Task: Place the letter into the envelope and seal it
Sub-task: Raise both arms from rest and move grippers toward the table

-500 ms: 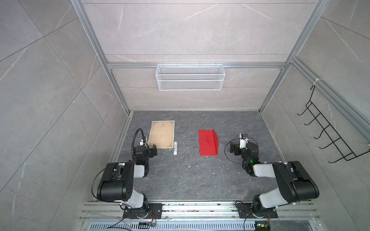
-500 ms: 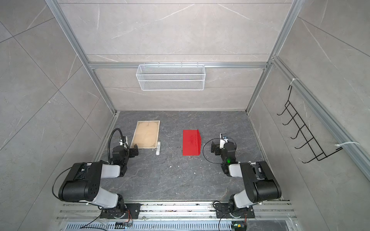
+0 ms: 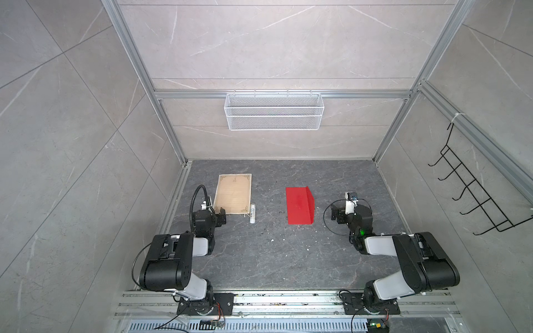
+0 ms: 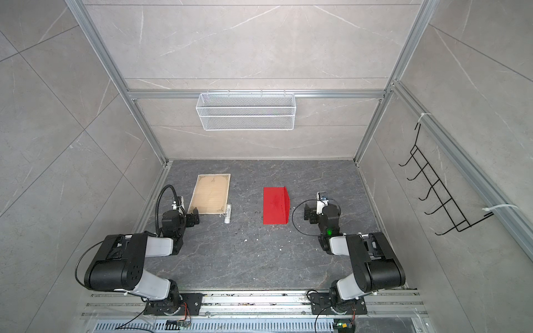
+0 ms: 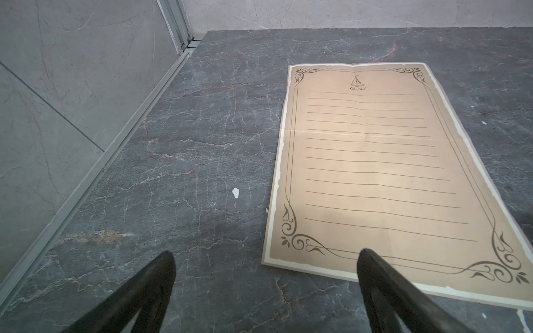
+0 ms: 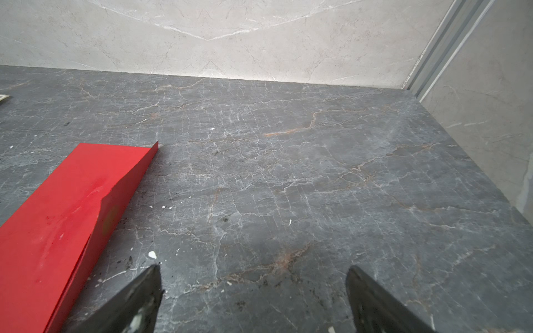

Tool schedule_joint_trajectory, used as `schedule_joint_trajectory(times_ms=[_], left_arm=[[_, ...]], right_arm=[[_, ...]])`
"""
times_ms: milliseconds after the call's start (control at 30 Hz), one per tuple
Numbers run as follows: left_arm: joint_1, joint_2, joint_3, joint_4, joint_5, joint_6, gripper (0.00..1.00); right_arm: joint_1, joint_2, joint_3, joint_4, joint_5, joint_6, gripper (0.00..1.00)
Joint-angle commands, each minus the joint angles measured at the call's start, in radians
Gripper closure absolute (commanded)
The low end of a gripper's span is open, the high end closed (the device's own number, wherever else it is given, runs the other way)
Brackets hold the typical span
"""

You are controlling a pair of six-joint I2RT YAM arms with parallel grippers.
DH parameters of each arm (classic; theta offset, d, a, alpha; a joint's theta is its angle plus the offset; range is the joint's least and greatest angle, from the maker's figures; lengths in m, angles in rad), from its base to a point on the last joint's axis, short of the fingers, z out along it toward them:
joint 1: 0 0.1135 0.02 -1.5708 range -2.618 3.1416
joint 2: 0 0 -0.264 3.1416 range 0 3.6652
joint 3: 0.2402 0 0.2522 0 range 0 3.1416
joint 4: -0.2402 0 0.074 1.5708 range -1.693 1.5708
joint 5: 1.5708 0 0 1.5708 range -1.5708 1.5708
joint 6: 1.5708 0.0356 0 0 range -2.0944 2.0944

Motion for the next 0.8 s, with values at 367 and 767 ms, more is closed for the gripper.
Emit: schedule_joint_trajectory(times_ms=[367, 767], left_arm=[[0.008, -0.020, 0.020, 0.024, 0.015, -0.013, 0.00], [0.007, -0.067, 0.020, -0.019, 0.002, -0.014, 0.00]], right_arm=[[-0.004, 0.005, 0.013, -0.002, -0.014, 0.001, 0.01], [-0.009, -0.044, 0.042, -0.091, 0.013, 0.009, 0.00]])
